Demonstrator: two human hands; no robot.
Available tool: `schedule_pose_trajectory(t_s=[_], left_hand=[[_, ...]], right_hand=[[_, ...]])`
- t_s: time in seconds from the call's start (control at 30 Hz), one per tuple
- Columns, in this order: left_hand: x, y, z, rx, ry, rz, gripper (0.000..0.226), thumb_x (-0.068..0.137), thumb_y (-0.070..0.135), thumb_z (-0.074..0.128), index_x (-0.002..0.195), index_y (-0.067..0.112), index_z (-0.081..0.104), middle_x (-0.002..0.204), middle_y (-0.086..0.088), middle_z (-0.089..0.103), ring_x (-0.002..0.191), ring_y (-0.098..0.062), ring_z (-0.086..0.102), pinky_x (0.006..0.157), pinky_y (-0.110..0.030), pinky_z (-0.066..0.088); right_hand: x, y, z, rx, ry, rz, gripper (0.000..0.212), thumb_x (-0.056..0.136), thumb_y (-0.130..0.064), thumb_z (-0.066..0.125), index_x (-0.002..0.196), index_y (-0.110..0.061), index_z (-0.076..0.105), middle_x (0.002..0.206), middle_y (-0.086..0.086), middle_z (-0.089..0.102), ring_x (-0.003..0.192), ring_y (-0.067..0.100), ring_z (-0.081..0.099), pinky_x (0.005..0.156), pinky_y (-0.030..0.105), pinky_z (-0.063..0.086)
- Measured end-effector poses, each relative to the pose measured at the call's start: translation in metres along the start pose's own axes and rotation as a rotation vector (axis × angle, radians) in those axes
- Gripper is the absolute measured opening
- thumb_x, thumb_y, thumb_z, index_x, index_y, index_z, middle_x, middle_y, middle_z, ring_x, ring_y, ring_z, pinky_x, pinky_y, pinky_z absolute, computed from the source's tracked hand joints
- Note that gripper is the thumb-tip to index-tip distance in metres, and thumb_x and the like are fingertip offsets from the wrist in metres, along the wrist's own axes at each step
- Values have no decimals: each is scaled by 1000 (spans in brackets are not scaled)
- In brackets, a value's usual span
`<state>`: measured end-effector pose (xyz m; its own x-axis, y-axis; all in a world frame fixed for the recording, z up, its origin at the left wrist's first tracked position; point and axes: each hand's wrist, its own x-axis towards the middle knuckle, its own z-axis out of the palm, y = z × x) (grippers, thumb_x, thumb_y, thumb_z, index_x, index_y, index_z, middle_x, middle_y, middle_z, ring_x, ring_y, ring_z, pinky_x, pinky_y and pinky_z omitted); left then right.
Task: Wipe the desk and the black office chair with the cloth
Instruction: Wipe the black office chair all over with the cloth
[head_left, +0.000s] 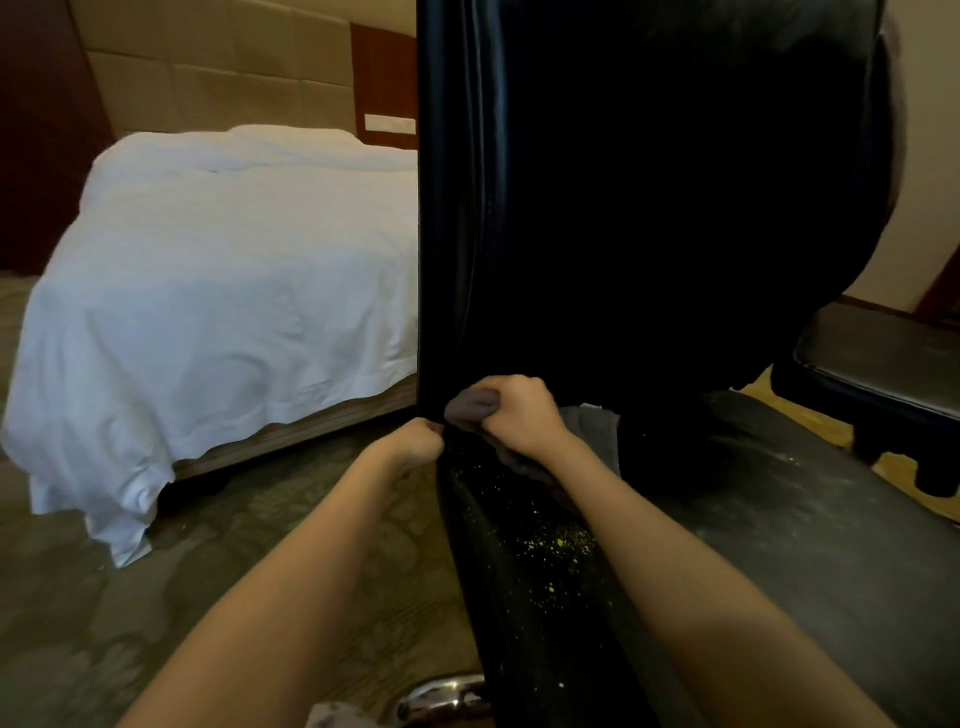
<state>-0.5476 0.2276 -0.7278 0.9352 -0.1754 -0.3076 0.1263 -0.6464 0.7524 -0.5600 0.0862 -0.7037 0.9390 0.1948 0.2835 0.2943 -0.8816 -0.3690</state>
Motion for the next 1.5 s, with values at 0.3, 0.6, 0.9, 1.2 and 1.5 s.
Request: schedule_pose_trajectory(t_s=[0.3,0.6,0.9,1.2,1.5], left_hand=[[3,2,0,33,-51,97,28,94,-6,36,110,4,57,98,-4,50,80,-13,48,77,-30,37],[17,15,3,846,40,213,60,93,13,40,144,42,26,146,-9,34,132,-30,37,108,-53,21],[4,25,-18,923,277,92,14,87,17,56,100,13,59,83,2,53,98,-26,57,102,-47,27],[21,2,-10,153,119,52,15,86,3,53,78,14,60,79,-5,55,81,-23,55,67,-31,43],[-3,-3,-28,-54,109,28,15,92,8,54,78,15,53,63,2,63,55,-7,59,53,-17,48]], right_hand=[[-4,0,-31,-719,-84,219,25,93,-6,48,116,-8,57,120,13,57,115,34,46,85,40,40],[11,-6,-3,-629,-147,162,44,87,-28,56,122,-6,45,117,11,57,113,28,47,74,33,41],[7,6,-15,-533,-119,162,40,87,-29,55,119,-6,48,115,13,58,114,30,49,76,34,43],[1,-22,12,-388,-60,39,30,89,-20,52,116,-7,57,114,15,61,112,31,51,81,35,45],[-2,11,-5,-137,-238,2,64,74,-60,64,132,-40,47,134,-2,45,128,28,38,104,46,34]])
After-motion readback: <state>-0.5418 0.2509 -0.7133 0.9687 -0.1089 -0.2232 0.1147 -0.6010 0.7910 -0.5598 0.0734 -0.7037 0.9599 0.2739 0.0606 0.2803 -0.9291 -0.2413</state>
